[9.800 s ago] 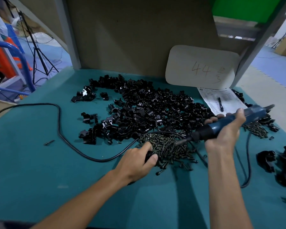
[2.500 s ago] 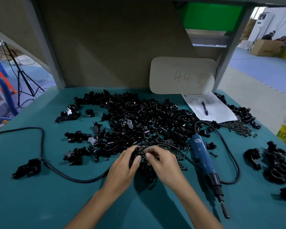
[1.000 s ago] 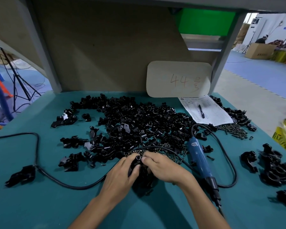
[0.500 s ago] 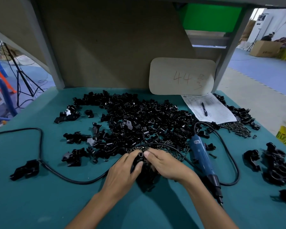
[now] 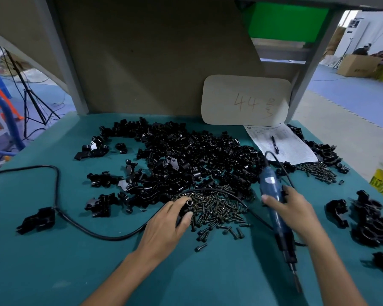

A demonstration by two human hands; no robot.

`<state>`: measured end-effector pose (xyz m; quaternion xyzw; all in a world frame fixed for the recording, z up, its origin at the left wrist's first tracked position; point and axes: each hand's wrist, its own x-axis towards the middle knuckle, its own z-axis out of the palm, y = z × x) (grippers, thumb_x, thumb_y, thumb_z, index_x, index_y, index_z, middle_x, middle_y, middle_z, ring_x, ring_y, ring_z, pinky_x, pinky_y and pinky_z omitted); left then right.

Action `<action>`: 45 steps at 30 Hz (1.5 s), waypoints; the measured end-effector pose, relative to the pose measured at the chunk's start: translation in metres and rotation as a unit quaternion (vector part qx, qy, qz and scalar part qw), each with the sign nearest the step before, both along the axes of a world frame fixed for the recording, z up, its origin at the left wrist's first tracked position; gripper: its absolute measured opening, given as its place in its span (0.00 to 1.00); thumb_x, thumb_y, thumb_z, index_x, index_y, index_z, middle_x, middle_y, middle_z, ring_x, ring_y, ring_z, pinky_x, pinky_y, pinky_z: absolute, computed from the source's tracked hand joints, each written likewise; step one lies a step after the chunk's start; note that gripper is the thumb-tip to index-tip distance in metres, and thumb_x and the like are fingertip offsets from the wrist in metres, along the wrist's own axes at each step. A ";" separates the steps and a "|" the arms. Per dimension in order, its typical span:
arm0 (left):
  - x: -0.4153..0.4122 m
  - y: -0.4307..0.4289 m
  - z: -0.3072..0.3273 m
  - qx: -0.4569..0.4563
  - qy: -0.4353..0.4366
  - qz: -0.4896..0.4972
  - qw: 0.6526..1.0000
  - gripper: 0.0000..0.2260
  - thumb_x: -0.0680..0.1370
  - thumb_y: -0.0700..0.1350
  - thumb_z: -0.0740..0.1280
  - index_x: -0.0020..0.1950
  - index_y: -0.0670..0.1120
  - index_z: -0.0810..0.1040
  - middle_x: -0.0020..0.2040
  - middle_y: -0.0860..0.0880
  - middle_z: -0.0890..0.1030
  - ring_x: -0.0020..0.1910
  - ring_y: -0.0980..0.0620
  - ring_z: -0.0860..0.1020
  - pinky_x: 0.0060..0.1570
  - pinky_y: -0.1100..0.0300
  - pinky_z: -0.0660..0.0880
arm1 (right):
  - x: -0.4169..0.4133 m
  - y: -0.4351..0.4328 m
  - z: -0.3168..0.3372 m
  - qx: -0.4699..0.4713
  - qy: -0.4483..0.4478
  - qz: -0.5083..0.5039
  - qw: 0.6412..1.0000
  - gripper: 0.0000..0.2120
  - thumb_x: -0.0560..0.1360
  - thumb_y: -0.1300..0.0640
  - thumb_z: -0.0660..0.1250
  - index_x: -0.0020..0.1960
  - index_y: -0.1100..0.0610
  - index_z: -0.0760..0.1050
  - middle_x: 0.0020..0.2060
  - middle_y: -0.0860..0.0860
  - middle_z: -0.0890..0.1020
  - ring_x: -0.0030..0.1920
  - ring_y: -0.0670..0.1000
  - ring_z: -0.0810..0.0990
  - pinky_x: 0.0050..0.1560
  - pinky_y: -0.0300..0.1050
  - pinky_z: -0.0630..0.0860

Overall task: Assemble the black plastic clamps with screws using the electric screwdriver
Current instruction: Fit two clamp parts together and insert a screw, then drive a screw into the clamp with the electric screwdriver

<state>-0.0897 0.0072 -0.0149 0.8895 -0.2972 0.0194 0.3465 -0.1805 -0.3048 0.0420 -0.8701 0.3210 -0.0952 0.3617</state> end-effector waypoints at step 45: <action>-0.001 0.001 0.002 0.014 -0.004 -0.032 0.999 0.21 0.83 0.62 0.51 0.74 0.58 0.65 0.56 0.56 0.76 0.51 0.56 0.75 0.51 0.56 0.75 | 0.069 0.083 0.013 0.588 -0.484 -0.202 0.616 0.19 0.70 0.55 0.76 0.53 0.55 0.69 0.31 0.48 0.77 0.29 0.48 0.76 0.33 0.43 0.78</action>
